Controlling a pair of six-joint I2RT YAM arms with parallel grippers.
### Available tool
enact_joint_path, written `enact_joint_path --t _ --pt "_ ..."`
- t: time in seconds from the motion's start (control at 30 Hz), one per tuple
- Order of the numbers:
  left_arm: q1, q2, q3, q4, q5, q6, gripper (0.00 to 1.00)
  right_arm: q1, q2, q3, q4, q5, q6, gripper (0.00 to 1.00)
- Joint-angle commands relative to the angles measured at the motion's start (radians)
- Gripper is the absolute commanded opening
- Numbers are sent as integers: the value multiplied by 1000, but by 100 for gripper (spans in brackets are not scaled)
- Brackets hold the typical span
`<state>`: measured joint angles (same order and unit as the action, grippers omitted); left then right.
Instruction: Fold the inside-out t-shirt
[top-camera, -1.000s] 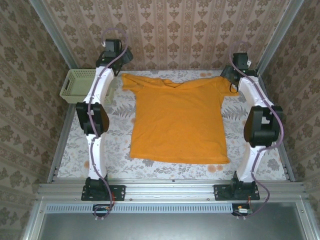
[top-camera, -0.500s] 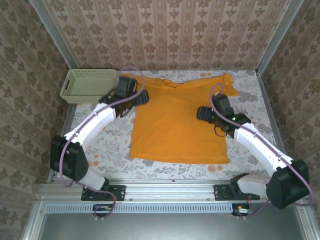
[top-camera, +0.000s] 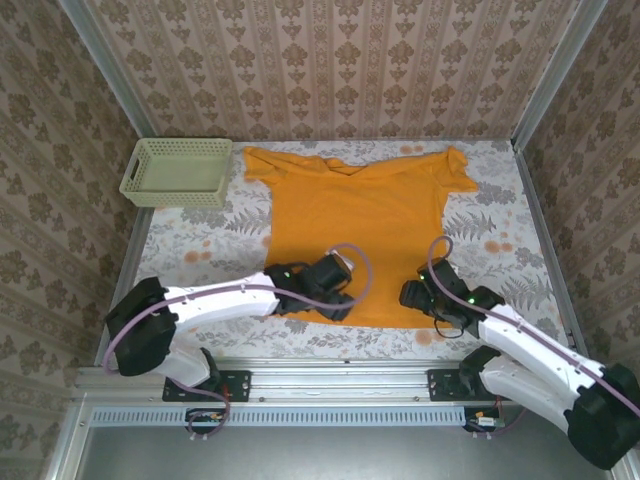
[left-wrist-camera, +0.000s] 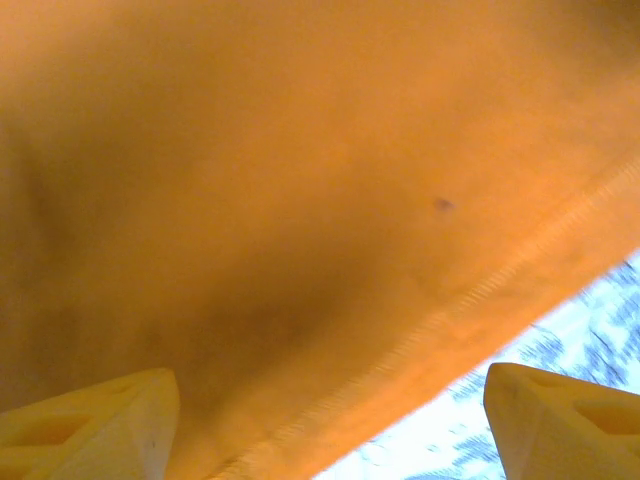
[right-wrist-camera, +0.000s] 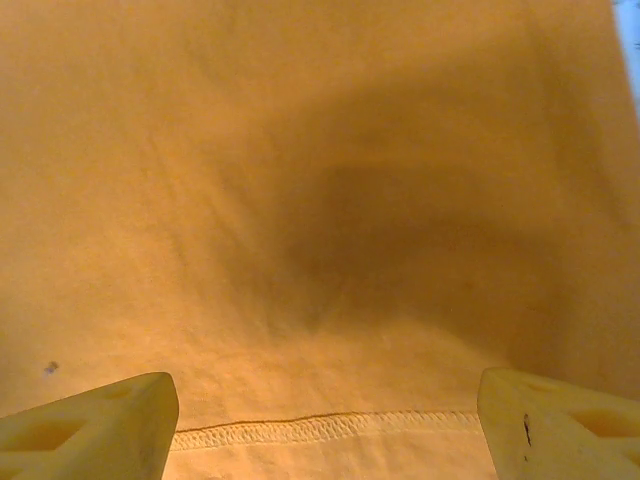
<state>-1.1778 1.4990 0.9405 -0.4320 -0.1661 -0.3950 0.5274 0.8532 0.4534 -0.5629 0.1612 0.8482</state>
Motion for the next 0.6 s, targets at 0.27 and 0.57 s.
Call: enact_joint_path --t 0.27,0.57 --pt "-97 216 115 -25 -24 152 74 2 -151 -21 -93 83 94 81" --pt "-94 287 159 -56 -62 154 72 -2 -154 -27 -99 88 84 81"
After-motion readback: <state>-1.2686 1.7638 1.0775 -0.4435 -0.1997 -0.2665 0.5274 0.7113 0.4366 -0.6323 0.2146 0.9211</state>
